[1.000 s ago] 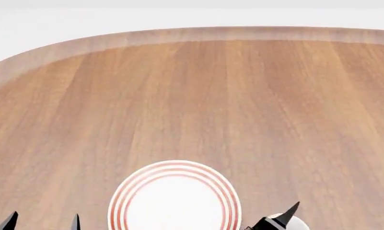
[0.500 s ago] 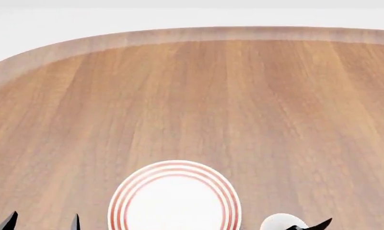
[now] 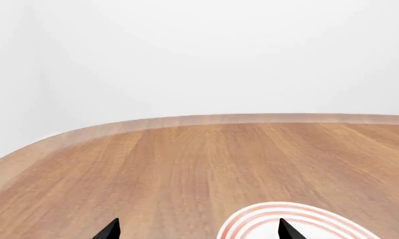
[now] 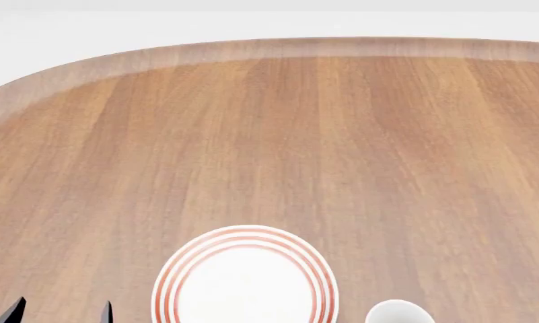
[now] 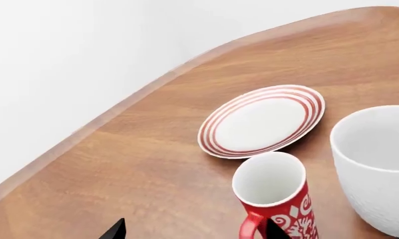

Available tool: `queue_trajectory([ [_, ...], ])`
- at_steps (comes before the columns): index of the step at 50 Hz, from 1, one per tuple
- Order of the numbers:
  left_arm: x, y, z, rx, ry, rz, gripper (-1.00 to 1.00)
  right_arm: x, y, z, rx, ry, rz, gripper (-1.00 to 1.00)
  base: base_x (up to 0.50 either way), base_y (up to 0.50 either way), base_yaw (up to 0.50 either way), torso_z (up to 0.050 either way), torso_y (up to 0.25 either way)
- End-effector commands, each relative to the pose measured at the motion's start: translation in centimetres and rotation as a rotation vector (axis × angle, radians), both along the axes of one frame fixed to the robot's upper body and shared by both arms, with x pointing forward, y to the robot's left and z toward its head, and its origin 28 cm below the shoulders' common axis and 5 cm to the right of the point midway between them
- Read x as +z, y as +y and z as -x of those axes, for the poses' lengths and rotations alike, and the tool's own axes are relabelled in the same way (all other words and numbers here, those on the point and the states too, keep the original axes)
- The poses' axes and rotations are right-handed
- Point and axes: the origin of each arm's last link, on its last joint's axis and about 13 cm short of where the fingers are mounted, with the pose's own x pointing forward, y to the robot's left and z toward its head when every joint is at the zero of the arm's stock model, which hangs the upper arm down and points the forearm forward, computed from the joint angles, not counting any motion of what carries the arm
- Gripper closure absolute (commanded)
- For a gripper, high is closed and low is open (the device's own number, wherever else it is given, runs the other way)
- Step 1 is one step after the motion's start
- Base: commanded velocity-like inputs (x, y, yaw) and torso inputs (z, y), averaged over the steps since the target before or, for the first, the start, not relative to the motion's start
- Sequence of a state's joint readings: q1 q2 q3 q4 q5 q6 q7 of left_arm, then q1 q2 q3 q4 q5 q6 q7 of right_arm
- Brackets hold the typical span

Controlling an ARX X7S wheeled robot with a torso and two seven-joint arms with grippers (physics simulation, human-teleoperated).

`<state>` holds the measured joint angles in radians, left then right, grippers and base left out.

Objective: Put the red mug on the left plate.

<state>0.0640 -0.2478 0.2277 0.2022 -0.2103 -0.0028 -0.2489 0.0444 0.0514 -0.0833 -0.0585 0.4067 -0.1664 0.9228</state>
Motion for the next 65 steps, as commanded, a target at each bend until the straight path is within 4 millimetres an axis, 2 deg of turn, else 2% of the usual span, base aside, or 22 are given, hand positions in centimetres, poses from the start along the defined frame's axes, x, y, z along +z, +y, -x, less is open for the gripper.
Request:
queue_trajectory([
  [1,0.0,0.0,0.0,-0.001,0.000,0.002,-1.00,-0.6,-0.2,-0.6,-0.042,0.022,-0.013,-1.00,0.00,0.00,0.00,0.000,0.000],
  [29,0.1,0.1,0.0,0.002,-0.004,0.003,-1.00,-0.9,-0.7,-3.5,-0.077,0.070,-0.098,-1.00,0.00,0.00,0.00,0.000,0.000],
  [45,0.1,0.1,0.0,0.007,-0.008,-0.006,-1.00,-1.2,-1.5,-3.9,-0.136,0.086,-0.122,-1.00,0.00,0.00,0.00,0.000,0.000],
  [65,0.1,0.1,0.0,0.006,-0.007,-0.004,-1.00,-2.4,-2.0,-5.3,-0.163,0.133,-0.142,-1.00,0.00,0.00,0.00,0.000,0.000],
])
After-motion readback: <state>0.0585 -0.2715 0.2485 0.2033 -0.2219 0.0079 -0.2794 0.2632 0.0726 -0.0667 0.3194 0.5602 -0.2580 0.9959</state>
